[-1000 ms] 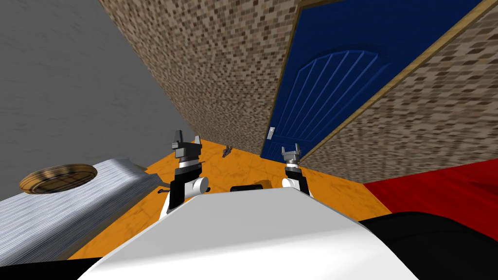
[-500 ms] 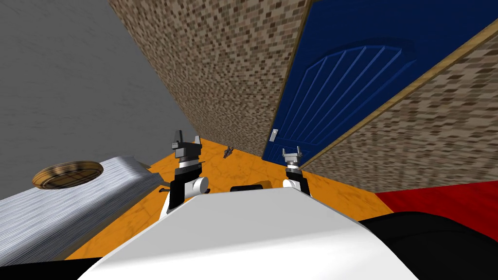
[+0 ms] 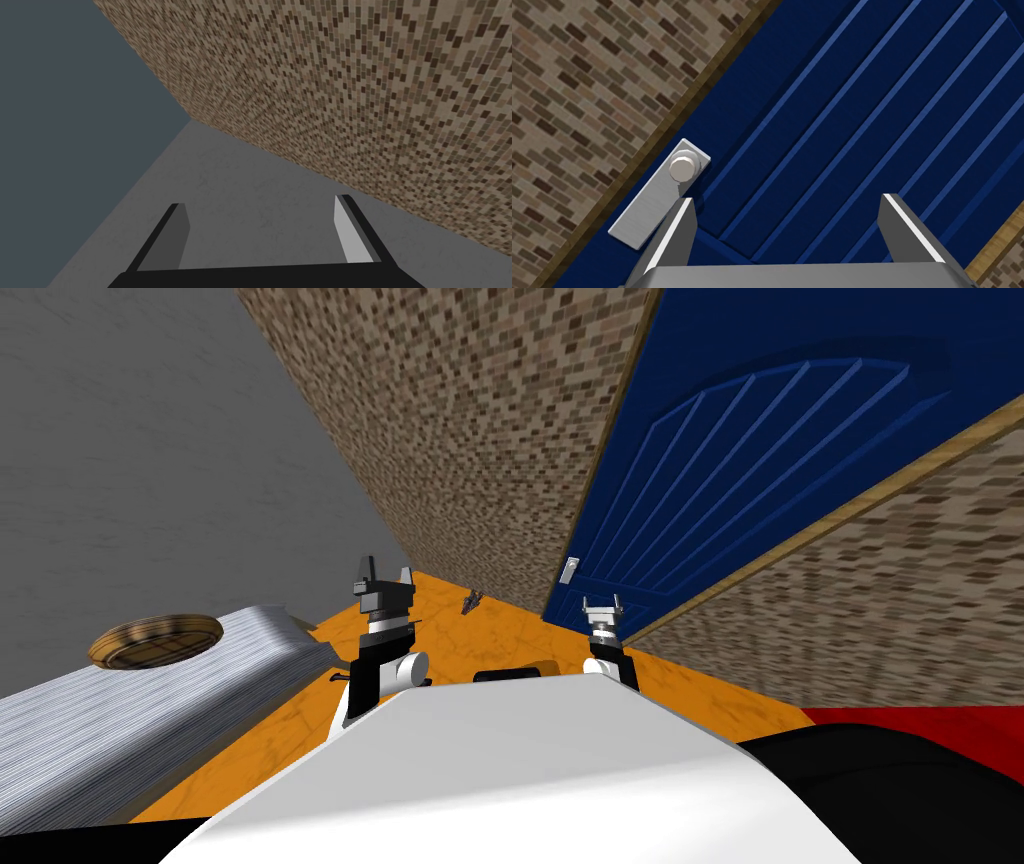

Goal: Pull the door open

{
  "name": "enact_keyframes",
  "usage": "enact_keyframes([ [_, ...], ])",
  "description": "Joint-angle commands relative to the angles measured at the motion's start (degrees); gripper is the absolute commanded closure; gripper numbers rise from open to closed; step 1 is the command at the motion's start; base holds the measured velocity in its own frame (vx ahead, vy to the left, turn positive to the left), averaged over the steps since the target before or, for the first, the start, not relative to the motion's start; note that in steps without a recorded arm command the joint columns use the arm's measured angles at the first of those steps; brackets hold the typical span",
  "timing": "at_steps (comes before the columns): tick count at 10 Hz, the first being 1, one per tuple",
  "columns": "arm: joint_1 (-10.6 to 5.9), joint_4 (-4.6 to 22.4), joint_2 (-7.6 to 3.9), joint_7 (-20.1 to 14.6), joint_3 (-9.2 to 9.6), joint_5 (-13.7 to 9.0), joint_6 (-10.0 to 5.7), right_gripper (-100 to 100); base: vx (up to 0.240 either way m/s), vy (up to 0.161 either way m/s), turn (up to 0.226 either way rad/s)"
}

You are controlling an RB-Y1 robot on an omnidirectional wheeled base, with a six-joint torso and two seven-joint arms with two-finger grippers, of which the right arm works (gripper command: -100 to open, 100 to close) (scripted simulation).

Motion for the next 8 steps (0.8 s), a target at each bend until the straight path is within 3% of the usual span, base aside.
enact_keyframes([
  [1, 0.25, 0.8, -0.21, -1.6, -0.16, -1.7, -0.23, -100, 0.095, -0.028, 0.087],
  [8, 0.56, 4.5, -0.86, -7.5, -1.01, -8.6, -0.8, -100, 0.098, -0.023, 0.075],
])
